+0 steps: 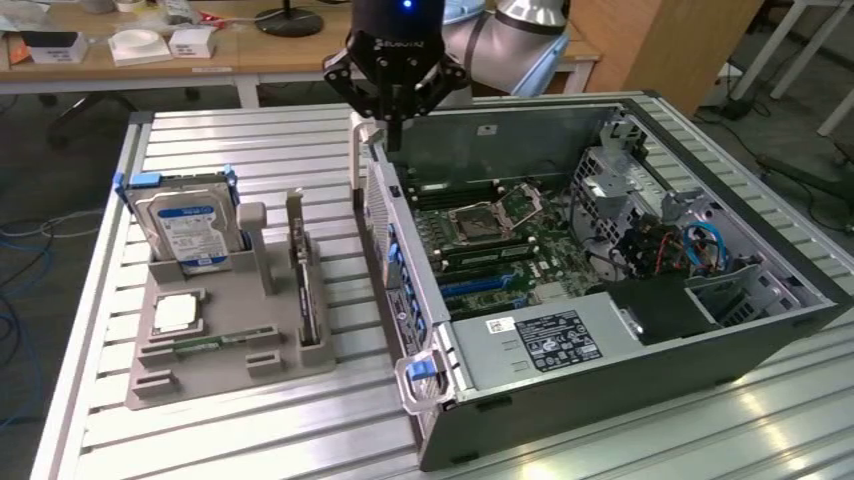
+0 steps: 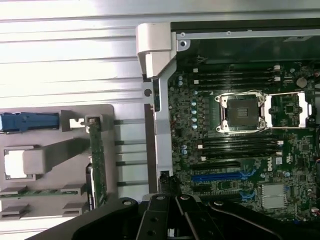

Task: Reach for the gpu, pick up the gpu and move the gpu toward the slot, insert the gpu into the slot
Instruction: 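Reach for the gpu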

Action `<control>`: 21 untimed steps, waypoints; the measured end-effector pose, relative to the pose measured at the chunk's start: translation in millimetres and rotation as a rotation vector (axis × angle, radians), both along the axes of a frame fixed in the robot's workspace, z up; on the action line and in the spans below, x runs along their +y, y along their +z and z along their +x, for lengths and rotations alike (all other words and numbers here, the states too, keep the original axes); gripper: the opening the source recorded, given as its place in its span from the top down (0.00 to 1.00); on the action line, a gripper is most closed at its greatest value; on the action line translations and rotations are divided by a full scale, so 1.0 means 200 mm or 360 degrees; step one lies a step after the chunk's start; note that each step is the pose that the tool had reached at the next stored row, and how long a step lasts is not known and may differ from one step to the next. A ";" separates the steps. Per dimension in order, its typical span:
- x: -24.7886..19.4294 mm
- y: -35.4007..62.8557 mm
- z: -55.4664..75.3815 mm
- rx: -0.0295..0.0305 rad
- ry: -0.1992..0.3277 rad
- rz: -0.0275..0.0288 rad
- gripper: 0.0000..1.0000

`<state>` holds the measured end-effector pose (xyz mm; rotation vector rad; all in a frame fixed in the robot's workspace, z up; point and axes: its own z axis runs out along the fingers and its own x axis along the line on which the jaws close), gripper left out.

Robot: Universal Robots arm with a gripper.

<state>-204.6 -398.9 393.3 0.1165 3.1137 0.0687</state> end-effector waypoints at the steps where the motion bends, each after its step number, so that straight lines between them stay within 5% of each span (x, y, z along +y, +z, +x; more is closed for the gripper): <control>1: 0.000 0.000 -0.02 -0.00001 0.0000 0.00001 0.90; 21: 0.000 -0.001 -0.38 -0.00001 0.0000 0.00002 0.90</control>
